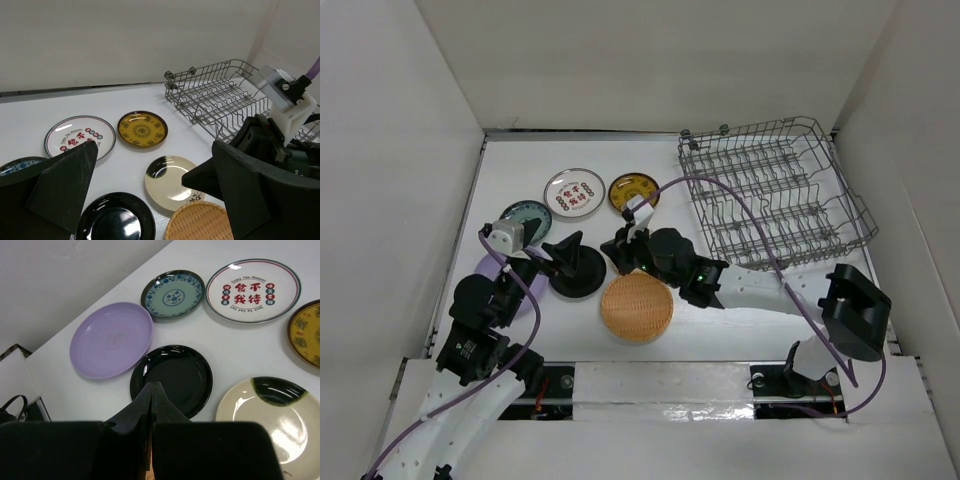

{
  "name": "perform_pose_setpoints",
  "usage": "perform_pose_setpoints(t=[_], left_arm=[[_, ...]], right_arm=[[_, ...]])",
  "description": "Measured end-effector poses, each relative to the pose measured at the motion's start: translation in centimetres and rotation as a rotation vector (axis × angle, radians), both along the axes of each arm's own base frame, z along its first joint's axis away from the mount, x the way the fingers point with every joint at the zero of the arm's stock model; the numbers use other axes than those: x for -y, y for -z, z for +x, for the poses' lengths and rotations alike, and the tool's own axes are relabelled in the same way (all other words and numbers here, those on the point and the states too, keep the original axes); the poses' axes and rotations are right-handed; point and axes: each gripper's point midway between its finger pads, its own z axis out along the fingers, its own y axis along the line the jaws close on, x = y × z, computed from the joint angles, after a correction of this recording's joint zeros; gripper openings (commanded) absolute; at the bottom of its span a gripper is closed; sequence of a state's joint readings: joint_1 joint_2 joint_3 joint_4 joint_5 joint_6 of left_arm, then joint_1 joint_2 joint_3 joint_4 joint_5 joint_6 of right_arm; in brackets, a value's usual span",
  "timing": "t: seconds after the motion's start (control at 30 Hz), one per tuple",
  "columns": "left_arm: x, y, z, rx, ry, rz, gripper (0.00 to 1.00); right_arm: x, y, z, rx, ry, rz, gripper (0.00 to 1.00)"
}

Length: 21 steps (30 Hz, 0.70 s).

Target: Load the plates into the dish rack

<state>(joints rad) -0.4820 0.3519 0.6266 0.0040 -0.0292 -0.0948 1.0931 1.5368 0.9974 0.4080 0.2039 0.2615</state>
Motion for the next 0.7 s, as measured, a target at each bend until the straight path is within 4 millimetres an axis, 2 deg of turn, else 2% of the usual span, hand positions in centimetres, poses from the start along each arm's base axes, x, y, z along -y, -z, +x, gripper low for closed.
perform_pose_setpoints(t=[0.03, 0.07, 0.1, 0.17, 0.2, 0.27, 0.33, 0.4, 0.57, 0.7], left_arm=[[0.0, 0.1, 0.0, -0.004, 0.003, 0.002, 0.99], [0.0, 0.2, 0.0, -0.005, 0.002, 0.003, 0.99], [0.0, 0.1, -0.1, -0.004, 0.002, 0.002, 0.99], [-0.1, 0.0, -0.2, 0.000, 0.002, 0.000, 0.99], [-0.1, 0.0, -0.2, 0.001, 0.002, -0.001, 0.99], [-0.1, 0.0, -0.3, 0.002, 0.004, -0.002, 0.99], [0.0, -0.1, -0.3, 0.003, 0.005, -0.003, 0.99], [-0.1, -0.1, -0.3, 0.003, 0.003, -0.007, 0.99], [-0.2, 0.0, -0.2, -0.009, -0.006, -0.025, 0.99], [-0.5, 0.1, 0.2, -0.027, -0.034, -0.046, 0.99]], right_arm=[[-0.4, 0.2, 0.0, -0.004, -0.008, -0.005, 0.01], [-0.7, 0.4, 0.0, -0.009, -0.019, -0.011, 0.07], [-1.2, 0.6, 0.0, -0.014, -0.029, -0.018, 0.25], [-1.9, 0.9, 0.2, -0.023, -0.049, -0.026, 0.43], [-2.3, 0.9, 0.2, -0.024, -0.065, -0.028, 0.57], [-3.1, 1.3, 0.1, -0.029, -0.097, -0.035, 0.59], [-3.7, 1.9, 0.0, -0.038, -0.128, -0.046, 0.33], [-4.3, 2.4, 0.0, -0.056, -0.171, -0.055, 0.00], [-5.5, 3.5, 1.6, -0.111, -0.244, -0.056, 0.00], [-5.9, 5.3, 2.9, -0.161, -0.272, -0.070, 0.00]])
